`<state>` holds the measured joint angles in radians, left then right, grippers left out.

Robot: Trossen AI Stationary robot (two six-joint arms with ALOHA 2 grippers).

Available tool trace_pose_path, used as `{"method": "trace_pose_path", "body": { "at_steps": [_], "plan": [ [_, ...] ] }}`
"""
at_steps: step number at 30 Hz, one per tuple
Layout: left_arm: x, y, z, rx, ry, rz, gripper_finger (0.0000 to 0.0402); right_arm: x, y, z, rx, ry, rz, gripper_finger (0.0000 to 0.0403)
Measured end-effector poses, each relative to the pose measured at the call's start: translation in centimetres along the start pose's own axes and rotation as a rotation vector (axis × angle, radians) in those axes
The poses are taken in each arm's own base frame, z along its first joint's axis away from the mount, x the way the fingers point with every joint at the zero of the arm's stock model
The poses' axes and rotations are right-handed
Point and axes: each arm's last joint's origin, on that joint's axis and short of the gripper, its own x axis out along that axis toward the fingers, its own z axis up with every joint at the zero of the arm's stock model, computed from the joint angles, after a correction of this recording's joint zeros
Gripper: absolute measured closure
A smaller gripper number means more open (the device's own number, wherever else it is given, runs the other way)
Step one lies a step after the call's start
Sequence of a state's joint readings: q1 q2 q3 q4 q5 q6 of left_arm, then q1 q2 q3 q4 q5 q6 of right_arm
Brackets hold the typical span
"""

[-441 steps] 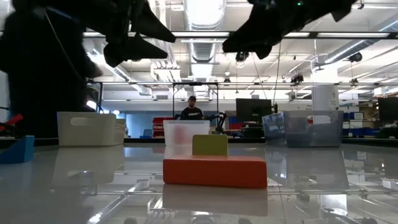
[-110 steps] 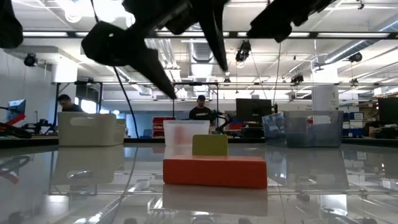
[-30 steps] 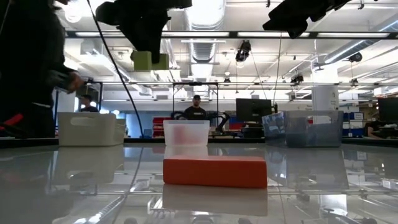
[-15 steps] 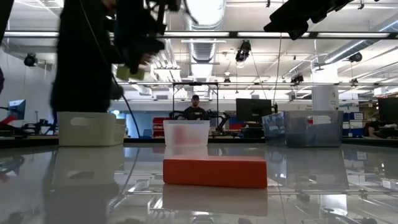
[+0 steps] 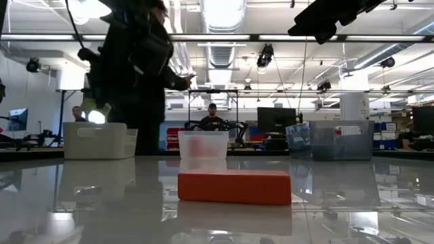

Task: Sort & place blocks by color
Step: Put the green block into the white bin, then put the orange block into the transparent bin

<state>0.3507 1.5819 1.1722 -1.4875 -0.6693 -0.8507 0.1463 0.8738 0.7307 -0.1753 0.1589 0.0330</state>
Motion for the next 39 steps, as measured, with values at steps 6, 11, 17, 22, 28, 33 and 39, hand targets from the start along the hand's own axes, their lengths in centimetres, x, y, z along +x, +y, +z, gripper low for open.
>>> {"method": "trace_pose_path", "body": {
  "at_steps": [6, 11, 17, 22, 28, 33, 39],
  "plan": [
    [2.0, 0.6, 0.0, 0.001, 0.061, 0.034, 0.0356, 0.0, 0.0, 0.0, 0.0, 0.0, 0.0, 0.0213],
    [2.7, 0.6, -0.1, -0.009, 0.07, 0.038, 0.0356, 0.0, 0.0, 0.0, 0.0, 0.0, 0.0, 0.0213],
    [2.8, 0.5, -0.1, -0.01, 0.067, 0.043, 0.0356, 0.0, 0.0, 0.0, 0.0, 0.0, 0.0, 0.0213],
    [2.8, 0.5, -0.1, -0.01, 0.065, 0.044, 0.0356, 0.0, 0.0, 0.0, 0.006, 0.0, 0.0, 0.0213],
    [2.8, 0.5, -0.1, -0.012, 0.056, 0.049, 0.0338, 0.0, 0.0, 0.0, 0.01, 0.001, 0.0, 0.0213],
    [2.8, 0.5, -0.1, -0.011, 0.057, 0.05, 0.0299, 0.0, 0.0, 0.0, 0.011, 0.003, 0.0, 0.0213],
    [1.9, 0.3, -0.2, 0.003, 0.029, 0.035, 0.0275, 0.0, 0.0, -0.1, 0.02, 0.01, 0.0, 0.0213]
  ]
}}
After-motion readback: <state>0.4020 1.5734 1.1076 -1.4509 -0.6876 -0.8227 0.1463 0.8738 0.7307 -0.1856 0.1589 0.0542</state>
